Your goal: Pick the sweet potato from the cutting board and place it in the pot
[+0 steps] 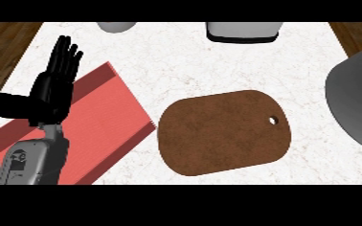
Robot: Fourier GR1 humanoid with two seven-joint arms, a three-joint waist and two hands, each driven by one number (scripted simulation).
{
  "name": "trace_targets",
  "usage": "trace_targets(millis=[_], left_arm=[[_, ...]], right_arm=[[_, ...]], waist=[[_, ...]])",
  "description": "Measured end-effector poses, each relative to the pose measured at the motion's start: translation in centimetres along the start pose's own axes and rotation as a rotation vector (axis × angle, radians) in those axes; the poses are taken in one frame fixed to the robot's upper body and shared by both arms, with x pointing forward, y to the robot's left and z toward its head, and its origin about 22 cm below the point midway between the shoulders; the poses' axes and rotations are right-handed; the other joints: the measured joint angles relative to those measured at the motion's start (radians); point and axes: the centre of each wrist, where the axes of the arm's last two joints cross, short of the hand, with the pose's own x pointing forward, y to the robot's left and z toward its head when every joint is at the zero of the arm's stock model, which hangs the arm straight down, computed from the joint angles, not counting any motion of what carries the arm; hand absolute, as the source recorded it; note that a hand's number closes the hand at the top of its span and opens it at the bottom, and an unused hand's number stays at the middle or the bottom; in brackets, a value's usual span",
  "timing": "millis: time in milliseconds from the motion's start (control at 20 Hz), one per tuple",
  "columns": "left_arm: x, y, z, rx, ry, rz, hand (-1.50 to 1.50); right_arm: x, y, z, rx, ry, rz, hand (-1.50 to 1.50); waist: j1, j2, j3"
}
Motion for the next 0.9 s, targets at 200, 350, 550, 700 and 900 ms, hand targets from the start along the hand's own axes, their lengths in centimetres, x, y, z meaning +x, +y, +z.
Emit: trace_targets(millis=[200, 350, 550, 700, 900], left_arm=[[0.2, 0.5, -0.3, 0.004, -0.004, -0.009, 0.0], [0.0, 0.3, -0.8, -0.003, -0.003, -0.003, 0.0], [0.4, 0.1, -0.9, -0.017, -0.006, 0.005, 0.0], [0.3, 0.1, -1.0, -0.016, -0.012, 0.001, 0.0], [0.4, 0.5, -1.0, -0.015, -0.007, 0.001, 0.0]], right_arm=[[-1.2, 1.8, -1.3, 0.021, 0.012, 0.021, 1.5], [-1.9, 3.2, -1.8, 0.083, 0.031, 0.041, 1.5], [-3.1, 3.7, -1.5, 0.209, 0.117, -0.028, -1.5], [-3.5, 3.8, -1.8, 0.284, 0.12, -0.074, -1.5], [-3.9, 4.2, -1.7, 0.324, 0.062, -0.13, -1.5]], waist=[[0.0, -0.001, -0.003], [0.004, 0.0, -0.004], [0.011, -0.001, -0.011], [0.013, 0.0, -0.014], [0.009, -0.002, -0.016]])
